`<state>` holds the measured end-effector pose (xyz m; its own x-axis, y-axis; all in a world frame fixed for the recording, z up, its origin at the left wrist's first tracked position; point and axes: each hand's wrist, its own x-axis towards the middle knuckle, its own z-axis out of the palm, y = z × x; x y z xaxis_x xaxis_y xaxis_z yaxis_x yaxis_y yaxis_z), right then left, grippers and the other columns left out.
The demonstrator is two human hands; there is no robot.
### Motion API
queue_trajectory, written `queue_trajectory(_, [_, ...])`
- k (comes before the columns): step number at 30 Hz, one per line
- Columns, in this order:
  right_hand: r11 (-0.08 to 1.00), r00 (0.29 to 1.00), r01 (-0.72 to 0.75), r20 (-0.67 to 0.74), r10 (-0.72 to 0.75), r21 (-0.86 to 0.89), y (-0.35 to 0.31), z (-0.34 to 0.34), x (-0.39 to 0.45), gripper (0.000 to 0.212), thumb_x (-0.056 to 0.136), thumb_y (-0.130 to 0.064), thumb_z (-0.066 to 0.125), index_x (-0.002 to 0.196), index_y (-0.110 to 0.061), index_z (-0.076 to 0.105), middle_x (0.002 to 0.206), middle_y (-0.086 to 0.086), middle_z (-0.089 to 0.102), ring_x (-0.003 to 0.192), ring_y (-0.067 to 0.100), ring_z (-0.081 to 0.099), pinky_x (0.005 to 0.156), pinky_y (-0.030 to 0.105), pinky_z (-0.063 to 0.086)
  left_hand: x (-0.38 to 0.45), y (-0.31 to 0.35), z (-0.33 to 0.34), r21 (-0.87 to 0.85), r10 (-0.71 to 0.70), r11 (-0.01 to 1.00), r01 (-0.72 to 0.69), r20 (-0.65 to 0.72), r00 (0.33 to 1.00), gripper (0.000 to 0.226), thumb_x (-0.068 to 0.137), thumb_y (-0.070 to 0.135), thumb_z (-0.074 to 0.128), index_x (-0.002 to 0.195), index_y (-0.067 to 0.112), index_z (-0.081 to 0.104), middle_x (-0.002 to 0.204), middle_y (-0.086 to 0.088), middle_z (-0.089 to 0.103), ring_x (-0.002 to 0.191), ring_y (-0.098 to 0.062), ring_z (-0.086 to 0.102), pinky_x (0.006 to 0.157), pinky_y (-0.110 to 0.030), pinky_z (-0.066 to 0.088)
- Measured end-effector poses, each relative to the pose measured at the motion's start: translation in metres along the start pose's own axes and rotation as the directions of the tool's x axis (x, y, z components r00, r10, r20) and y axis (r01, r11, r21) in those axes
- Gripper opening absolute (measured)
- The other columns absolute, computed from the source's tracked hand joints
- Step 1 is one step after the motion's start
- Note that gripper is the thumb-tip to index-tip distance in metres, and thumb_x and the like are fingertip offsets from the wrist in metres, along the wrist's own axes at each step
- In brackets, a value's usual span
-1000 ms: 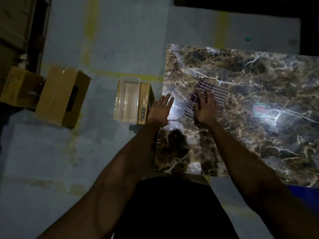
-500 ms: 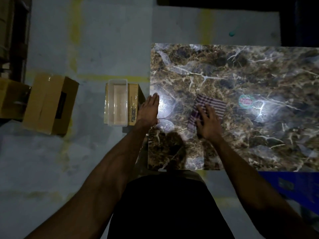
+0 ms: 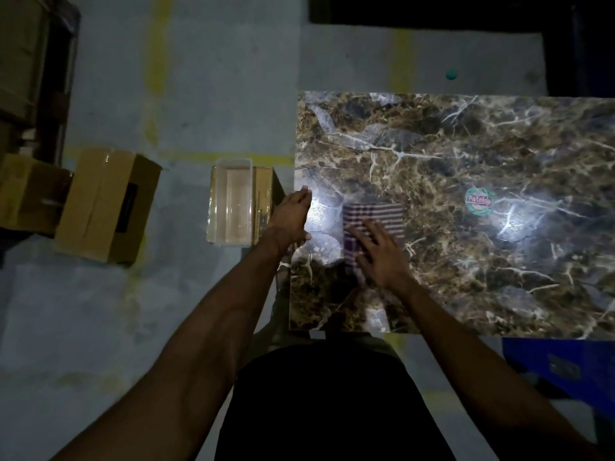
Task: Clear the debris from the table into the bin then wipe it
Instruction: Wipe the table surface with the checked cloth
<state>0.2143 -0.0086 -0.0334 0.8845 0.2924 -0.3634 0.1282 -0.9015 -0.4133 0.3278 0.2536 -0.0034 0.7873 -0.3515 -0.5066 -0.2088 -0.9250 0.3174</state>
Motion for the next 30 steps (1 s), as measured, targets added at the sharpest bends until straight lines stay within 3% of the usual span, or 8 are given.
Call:
queue_trajectory(4, [0.987,0.981,-0.161,-0.105,0.161,0.004,0.010,-0.023,0.053,0.065,0.100,-0.052,0.038,0.161,-0.034,0.028,0.168,0.015,0.024,0.154,0.043,0.020,0.120,0.061,0.028,0.010,-0.008,-0.015,0.001,0.037,0.999,-0.037,0.049,0.998,0.106,0.057,0.019,0.099,0.148,0.003,0.048,0.160,-0.017,0.037,0.140,-0.036,0.046,0.114,-0.040,0.042])
queue_trajectory(8, [0.988,0.977,-0.152,-0.145,0.156,0.038,-0.031,-0.026,0.120,0.065,0.099,-0.046,0.040,0.161,-0.029,0.031,0.168,0.018,0.023,0.154,0.046,0.016,0.122,0.061,0.021,0.012,-0.010,-0.014,-0.079,-0.018,0.997,0.020,0.025,1.000,0.094,0.045,0.009,0.099,0.129,0.003,0.058,0.156,-0.018,0.030,0.118,-0.040,0.059,0.093,-0.046,0.057])
queue_trajectory(11, [0.999,0.996,-0.054,-0.073,0.055,0.006,-0.059,-0.007,0.111,0.065,0.099,-0.042,0.039,0.162,-0.028,0.029,0.168,0.017,0.023,0.155,0.044,0.017,0.121,0.062,0.023,0.018,-0.015,-0.011,-0.102,-0.010,0.995,0.012,0.021,1.000,0.109,0.031,0.011,0.100,0.129,0.000,0.054,0.146,-0.020,0.042,0.122,-0.041,0.054,0.095,-0.046,0.055])
queue_trajectory(15, [0.992,0.994,0.111,0.021,-0.110,-0.053,-0.046,-0.005,0.068,0.063,0.101,-0.042,0.040,0.162,-0.037,0.025,0.169,0.011,0.024,0.156,0.038,0.018,0.119,0.058,0.028,0.023,-0.025,-0.014,-0.171,-0.056,0.984,0.047,-0.046,0.997,0.134,0.033,0.014,0.101,0.150,0.002,0.037,0.151,-0.017,0.043,0.129,-0.040,0.050,0.103,-0.047,0.050])
queue_trajectory(19, [0.996,1.000,0.019,0.003,-0.019,-0.092,-0.021,-0.028,0.092,0.065,0.100,-0.054,0.038,0.161,-0.037,0.025,0.168,0.012,0.023,0.153,0.041,0.024,0.116,0.064,0.033,0.018,-0.033,-0.020,-0.163,-0.084,0.984,0.077,-0.038,0.996,0.131,0.047,0.029,0.102,0.156,0.007,0.032,0.157,-0.012,0.041,0.136,-0.037,0.045,0.106,-0.051,0.048])
queue_trajectory(23, [0.993,0.989,-0.117,-0.099,0.114,-0.025,-0.042,-0.045,0.166,0.073,0.095,-0.059,0.027,0.161,-0.029,0.030,0.166,0.019,0.025,0.151,0.046,0.024,0.119,0.065,0.028,0.014,-0.038,-0.018,-0.151,-0.081,0.986,0.070,-0.065,0.995,0.130,0.053,0.033,0.100,0.159,0.013,0.027,0.159,-0.009,0.041,0.137,-0.039,0.044,0.104,-0.053,0.049])
queue_trajectory(26, [0.998,0.996,-0.063,-0.068,0.061,-0.027,-0.075,-0.040,0.196,0.072,0.093,-0.051,0.031,0.161,-0.028,0.030,0.167,0.018,0.023,0.153,0.046,0.018,0.121,0.065,0.023,0.013,-0.042,-0.016,-0.188,-0.109,0.978,0.095,-0.063,0.992,0.128,0.056,0.033,0.099,0.160,0.020,0.026,0.158,-0.009,0.042,0.138,-0.037,0.044,0.106,-0.053,0.048])
queue_trajectory(30, [0.995,0.997,0.078,0.003,-0.078,-0.066,-0.090,-0.026,0.169,0.064,0.098,-0.042,0.040,0.161,-0.033,0.028,0.168,0.013,0.023,0.155,0.040,0.017,0.121,0.061,0.025,0.017,-0.053,-0.011,-0.287,-0.204,0.940,0.183,-0.047,0.978,0.135,0.052,0.047,0.099,0.160,0.017,0.023,0.146,-0.013,0.053,0.132,-0.039,0.049,0.102,-0.051,0.051])
